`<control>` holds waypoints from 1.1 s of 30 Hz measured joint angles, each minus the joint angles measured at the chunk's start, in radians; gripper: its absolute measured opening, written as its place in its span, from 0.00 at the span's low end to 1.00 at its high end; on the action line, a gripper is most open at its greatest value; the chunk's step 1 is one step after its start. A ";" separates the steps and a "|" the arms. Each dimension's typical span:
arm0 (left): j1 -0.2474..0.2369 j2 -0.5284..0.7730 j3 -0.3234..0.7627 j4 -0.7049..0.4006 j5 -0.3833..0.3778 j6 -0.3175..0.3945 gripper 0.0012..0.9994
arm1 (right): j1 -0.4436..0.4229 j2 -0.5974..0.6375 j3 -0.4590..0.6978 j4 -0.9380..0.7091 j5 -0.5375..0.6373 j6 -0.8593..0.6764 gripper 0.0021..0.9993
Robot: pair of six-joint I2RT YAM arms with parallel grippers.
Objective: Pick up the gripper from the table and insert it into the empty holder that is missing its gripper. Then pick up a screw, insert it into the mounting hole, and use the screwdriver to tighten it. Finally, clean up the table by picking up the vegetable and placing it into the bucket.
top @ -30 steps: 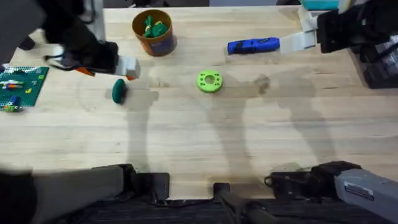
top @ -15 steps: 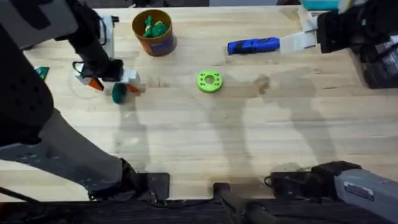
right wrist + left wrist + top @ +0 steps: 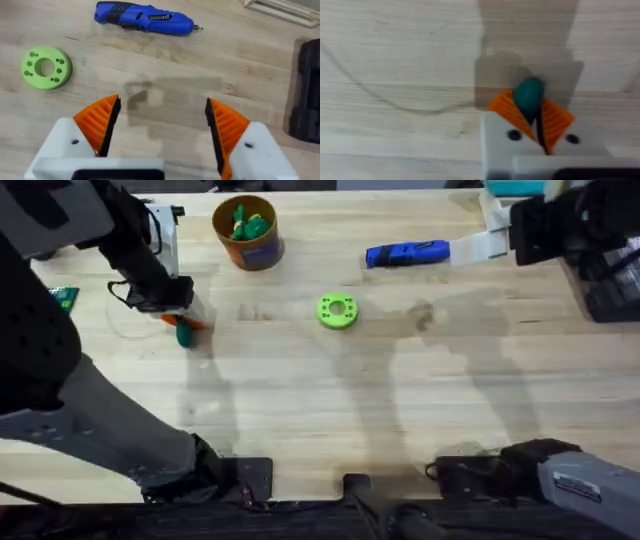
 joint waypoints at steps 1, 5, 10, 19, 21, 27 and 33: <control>0.000 0.000 0.003 0.000 0.003 0.004 0.05 | 0.000 0.000 0.000 0.000 0.000 0.000 0.99; -0.001 0.000 0.006 -0.003 0.006 -0.001 0.03 | 0.000 0.000 0.000 0.000 0.000 0.000 0.99; -0.001 0.001 0.071 -0.068 0.066 -0.002 0.03 | 0.000 0.000 0.000 0.000 0.000 0.000 0.99; -0.028 0.001 0.424 -0.098 0.283 -0.006 0.03 | 0.000 0.000 0.000 0.000 0.000 0.000 0.99; -0.046 0.001 0.471 -0.047 0.332 -0.015 0.03 | 0.000 0.000 0.000 0.000 0.000 0.000 0.99; -0.121 0.001 0.506 0.151 0.404 -0.070 0.03 | 0.000 0.000 0.000 0.000 0.000 0.000 0.99; -0.192 0.005 0.506 0.269 0.391 -0.112 0.03 | 0.000 0.000 0.000 0.000 0.000 0.000 0.99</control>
